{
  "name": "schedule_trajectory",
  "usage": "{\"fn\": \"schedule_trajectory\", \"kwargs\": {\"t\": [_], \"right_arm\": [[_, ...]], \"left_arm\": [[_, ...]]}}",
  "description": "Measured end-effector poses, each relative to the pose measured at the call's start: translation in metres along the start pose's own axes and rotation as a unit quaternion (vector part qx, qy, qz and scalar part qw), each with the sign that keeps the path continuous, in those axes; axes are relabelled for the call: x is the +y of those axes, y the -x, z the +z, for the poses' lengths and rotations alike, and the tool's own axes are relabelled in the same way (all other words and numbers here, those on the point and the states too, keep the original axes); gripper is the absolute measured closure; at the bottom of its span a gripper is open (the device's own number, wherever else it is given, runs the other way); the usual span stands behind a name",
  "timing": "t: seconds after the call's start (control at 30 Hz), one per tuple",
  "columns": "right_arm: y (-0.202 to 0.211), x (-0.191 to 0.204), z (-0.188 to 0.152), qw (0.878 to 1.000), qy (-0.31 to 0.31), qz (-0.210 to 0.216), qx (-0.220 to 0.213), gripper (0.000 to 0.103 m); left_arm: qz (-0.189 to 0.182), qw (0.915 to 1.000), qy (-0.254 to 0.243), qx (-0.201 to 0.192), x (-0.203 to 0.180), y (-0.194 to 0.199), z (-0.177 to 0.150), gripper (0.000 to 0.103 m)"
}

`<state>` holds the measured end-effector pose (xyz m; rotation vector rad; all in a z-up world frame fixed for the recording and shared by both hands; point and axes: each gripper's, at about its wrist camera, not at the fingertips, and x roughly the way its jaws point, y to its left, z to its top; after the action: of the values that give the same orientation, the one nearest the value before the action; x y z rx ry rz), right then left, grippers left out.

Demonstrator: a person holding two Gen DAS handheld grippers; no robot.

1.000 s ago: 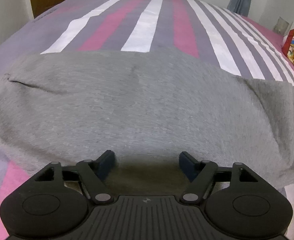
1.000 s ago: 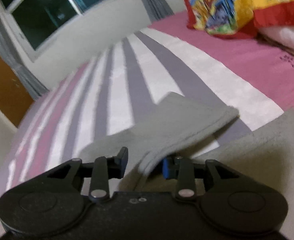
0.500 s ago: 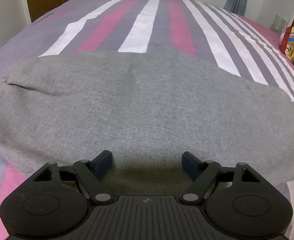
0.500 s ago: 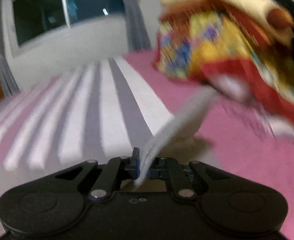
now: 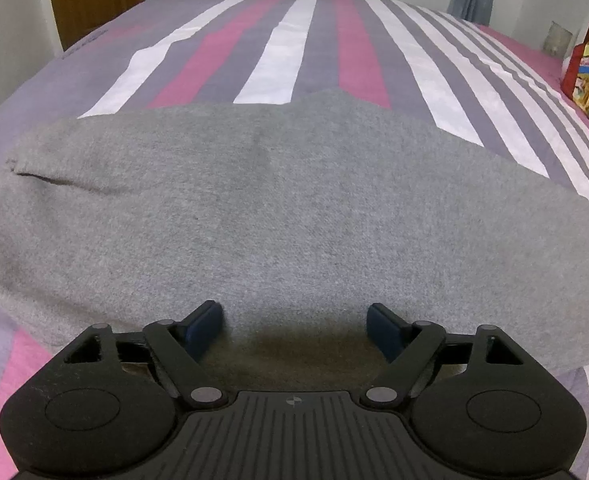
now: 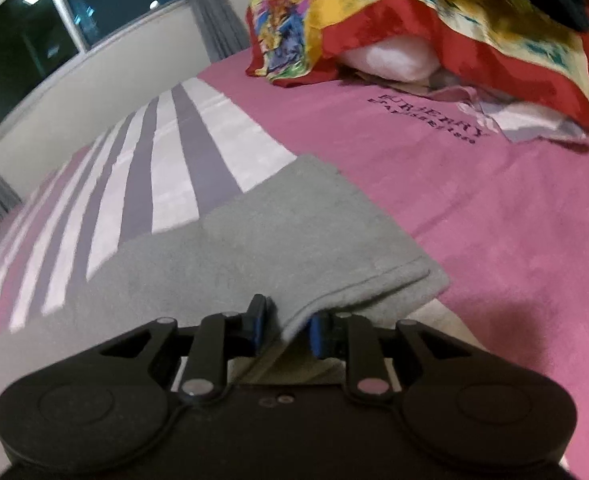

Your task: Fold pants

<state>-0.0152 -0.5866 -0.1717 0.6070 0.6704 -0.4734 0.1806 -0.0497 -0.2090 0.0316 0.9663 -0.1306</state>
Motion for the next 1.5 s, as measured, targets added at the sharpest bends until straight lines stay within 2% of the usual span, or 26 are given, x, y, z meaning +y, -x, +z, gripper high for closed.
{"fn": "schedule_trajectory", "kwargs": {"t": [0.07,0.17,0.2,0.27,0.37,0.4,0.43,0.5,0.53,0.6,0.7,0.73,0.8,0.93,1.03,1.07,1.13,1.2,1.23,1.3,1.43,1.5], "right_arm": [[-0.003,-0.002,0.006,1.000,-0.016,-0.004,-0.006,0.076],[-0.018,-0.005,0.018,1.000,-0.026,-0.004,0.002,0.076],[-0.021,-0.005,0.021,1.000,-0.022,-0.003,0.006,0.083],[-0.022,0.002,0.028,1.000,0.005,-0.017,-0.001,0.097],[0.000,0.010,0.035,0.996,0.042,-0.030,-0.073,0.097],[-0.002,0.011,0.034,0.994,0.060,-0.051,-0.072,0.096],[-0.012,0.008,0.031,0.994,0.072,-0.068,-0.046,0.095],[-0.024,0.001,0.024,0.994,0.075,-0.083,-0.010,0.090],[-0.023,-0.002,0.021,0.993,0.074,-0.088,-0.015,0.086],[-0.011,-0.010,0.021,0.991,0.054,-0.114,-0.037,0.062],[0.010,-0.024,0.027,0.985,0.029,-0.157,-0.072,0.056],[0.017,-0.026,0.028,0.985,0.022,-0.151,-0.077,0.056],[0.027,-0.018,0.028,0.990,0.026,-0.110,-0.080,0.058],[0.025,0.043,0.011,0.993,0.101,-0.023,-0.048,0.058],[0.003,0.102,-0.014,0.987,0.154,0.055,0.007,0.061],[-0.006,0.121,-0.025,0.982,0.172,0.078,0.026,0.068],[-0.024,0.157,-0.041,0.970,0.216,0.101,0.053,0.071],[-0.043,0.183,-0.053,0.958,0.262,0.099,0.062,0.071],[-0.050,0.190,-0.055,0.956,0.274,0.088,0.058,0.071],[-0.066,0.197,-0.052,0.953,0.290,0.071,0.046,0.071],[-0.084,0.204,-0.042,0.951,0.301,0.053,0.040,0.074],[-0.083,0.205,-0.045,0.949,0.312,0.046,0.032,0.074]], "left_arm": [[0.001,1.0000,0.002,0.001,0.000,0.000,0.000,0.022],[0.003,1.0000,0.002,0.002,0.000,-0.001,0.001,0.021],[0.004,1.0000,0.002,0.001,0.000,-0.001,0.000,0.021],[0.007,1.0000,0.001,0.000,-0.001,-0.001,0.000,0.020],[0.009,1.0000,0.000,-0.002,-0.001,-0.002,0.000,0.019],[0.010,0.9999,-0.001,-0.002,-0.001,-0.003,0.000,0.018],[0.011,0.9999,-0.001,-0.002,-0.002,-0.003,0.000,0.017],[0.012,0.9999,0.000,-0.002,-0.001,-0.003,0.000,0.017],[0.012,0.9999,0.000,-0.002,-0.001,-0.003,0.000,0.017],[0.011,0.9999,-0.001,-0.003,0.000,-0.003,0.000,0.017],[0.009,0.9999,-0.001,-0.005,-0.001,0.001,0.002,0.017],[0.005,1.0000,0.000,-0.008,-0.001,0.004,0.003,0.017],[-0.010,0.9997,-0.001,-0.021,-0.006,0.012,0.007,0.017],[-0.038,0.9983,-0.029,-0.033,-0.028,0.017,0.017,0.017],[-0.048,0.9976,-0.048,-0.014,-0.045,-0.001,0.021,0.017],[-0.044,0.9976,-0.053,-0.006,-0.050,-0.010,0.022,0.017],[-0.034,0.9976,-0.059,-0.016,-0.058,-0.019,0.024,0.017],[-0.031,0.9977,-0.057,-0.018,-0.060,-0.029,0.033,0.017],[-0.031,0.9980,-0.053,-0.019,-0.060,-0.034,0.038,0.017],[-0.028,0.9982,-0.049,-0.021,-0.061,-0.044,0.048,0.015],[-0.016,0.9985,-0.047,-0.024,-0.066,-0.066,0.067,0.000],[-0.014,0.9988,-0.040,-0.025,-0.067,-0.073,0.073,0.000]]}}
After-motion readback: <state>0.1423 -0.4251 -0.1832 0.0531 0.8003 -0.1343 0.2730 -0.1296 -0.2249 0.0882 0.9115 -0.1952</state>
